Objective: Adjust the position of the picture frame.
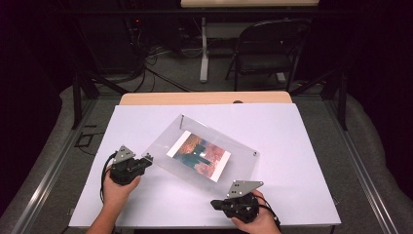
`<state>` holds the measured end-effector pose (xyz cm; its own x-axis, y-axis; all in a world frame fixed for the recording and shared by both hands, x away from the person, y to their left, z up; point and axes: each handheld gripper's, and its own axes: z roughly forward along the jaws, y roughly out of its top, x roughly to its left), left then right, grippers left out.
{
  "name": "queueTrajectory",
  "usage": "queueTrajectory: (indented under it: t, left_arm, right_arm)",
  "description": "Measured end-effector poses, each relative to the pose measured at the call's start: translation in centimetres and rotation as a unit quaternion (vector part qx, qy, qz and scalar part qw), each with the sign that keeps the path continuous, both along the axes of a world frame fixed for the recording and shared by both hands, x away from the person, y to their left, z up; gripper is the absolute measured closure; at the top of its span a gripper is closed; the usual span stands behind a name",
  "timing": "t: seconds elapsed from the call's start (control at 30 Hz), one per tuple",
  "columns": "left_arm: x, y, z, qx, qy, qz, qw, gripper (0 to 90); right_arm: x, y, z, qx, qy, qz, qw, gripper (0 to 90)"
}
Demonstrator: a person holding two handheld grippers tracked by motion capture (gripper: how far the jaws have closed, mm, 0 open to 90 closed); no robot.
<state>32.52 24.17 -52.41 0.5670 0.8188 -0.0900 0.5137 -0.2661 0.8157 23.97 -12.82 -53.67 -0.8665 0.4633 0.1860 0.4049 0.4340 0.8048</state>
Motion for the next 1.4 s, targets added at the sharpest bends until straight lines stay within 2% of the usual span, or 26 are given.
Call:
queueTrajectory:
  t: [0.2,0.4,0.5,0.63,0.77,0.93,1.0,1.17,1.27,1.4]
  left_arm:
    - [-0.5,-0.5,0.1,-0.003,0.0,-0.01,0.9999,82.1]
    - [-0.8,-0.7,0.0,0.0,0.002,-0.017,0.9998,82.2]
    - [-1.0,-0.9,-0.1,0.002,0.003,-0.025,0.9997,82.4]
    - [-1.2,-1.7,-0.2,0.003,0.003,-0.046,0.9989,82.8]
    - [-1.5,-2.6,-0.1,0.003,-0.001,-0.064,0.9979,83.3]
    - [-2.1,-3.7,0.0,0.001,0.001,-0.085,0.9964,83.9]
    - [-2.3,-4.1,0.0,-0.008,0.0,-0.094,0.9956,84.0]
    - [-2.9,-5.6,0.1,-0.02,0.002,-0.12,0.9926,84.6]
    - [-3.2,-6.6,-0.1,-0.019,0.002,-0.132,0.9911,84.9]
    - [-3.5,-7.9,-0.3,-0.023,0.003,-0.142,0.9896,85.1]
  right_arm:
    - [0.2,0.1,-0.1,-0.024,0.013,-0.009,0.9996,90.0]
    - [0.0,0.1,-0.1,-0.047,0.015,-0.018,0.9986,90.0]
    - [0.2,-0.1,-0.1,-0.052,0.026,-0.03,0.9979,90.0]
    - [0.9,-1.2,-0.1,-0.05,0.04,-0.055,0.9964,90.0]
    - [2.2,-3.0,-0.2,-0.024,0.063,-0.091,0.9936,90.0]
    - [3.2,-4.3,0.1,-0.028,0.053,-0.115,0.9916,90.0]
    - [3.5,-4.7,0.2,-0.021,0.052,-0.12,0.9911,90.0]
    - [4.8,-6.5,0.7,-0.011,0.058,-0.152,0.9865,90.0]
    - [5.8,-7.8,0.6,-0.001,0.078,-0.172,0.9821,90.0]
    - [7.0,-9.2,0.5,0.003,0.088,-0.195,0.9769,90.0]
